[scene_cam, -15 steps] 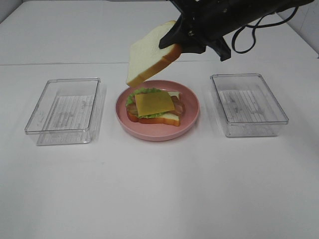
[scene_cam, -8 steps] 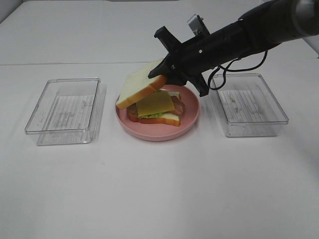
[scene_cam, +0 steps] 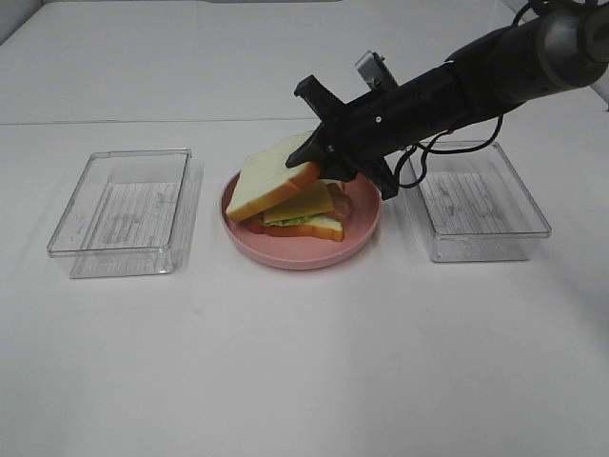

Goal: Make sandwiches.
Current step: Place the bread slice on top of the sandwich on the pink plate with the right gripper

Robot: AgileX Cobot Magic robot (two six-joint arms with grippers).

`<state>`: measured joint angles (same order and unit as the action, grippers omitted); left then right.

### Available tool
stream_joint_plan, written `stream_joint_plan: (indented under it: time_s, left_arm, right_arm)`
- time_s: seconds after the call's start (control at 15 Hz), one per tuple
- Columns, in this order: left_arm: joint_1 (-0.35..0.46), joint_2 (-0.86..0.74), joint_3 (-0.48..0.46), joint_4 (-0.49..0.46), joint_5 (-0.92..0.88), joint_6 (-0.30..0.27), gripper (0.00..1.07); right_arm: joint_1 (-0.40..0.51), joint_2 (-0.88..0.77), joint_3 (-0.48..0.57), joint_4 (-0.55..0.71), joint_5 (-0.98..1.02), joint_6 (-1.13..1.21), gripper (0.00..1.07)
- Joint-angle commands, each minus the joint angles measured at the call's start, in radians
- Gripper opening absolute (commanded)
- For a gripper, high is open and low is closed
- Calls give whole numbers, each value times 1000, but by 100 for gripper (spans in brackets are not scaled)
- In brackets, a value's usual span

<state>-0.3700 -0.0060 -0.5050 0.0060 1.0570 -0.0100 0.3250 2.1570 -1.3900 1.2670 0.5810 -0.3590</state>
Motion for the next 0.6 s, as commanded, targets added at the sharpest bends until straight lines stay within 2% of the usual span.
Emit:
stream_joint_plan:
  time_s: [0.07,0.2,0.47,0.53,0.6]
  left_arm:
    - [1,-20,6,-6,-11,4,82]
    - [1,-20,6,-6,-11,4,82]
    - [1,-20,6,-6,-11,4,82]
    - [1,-20,6,-6,-11,4,82]
    - [1,-20,6,-6,-11,4,82]
  right_arm:
    - [1,-3,3,-54,-5,25,48]
    - [1,-11,2,-141,-5,25,80]
    - [1,-51,2,-328,5,71,82]
    - [1,-105,2,-495,8,141,82]
    - [1,-134,2,-595,21,186,82]
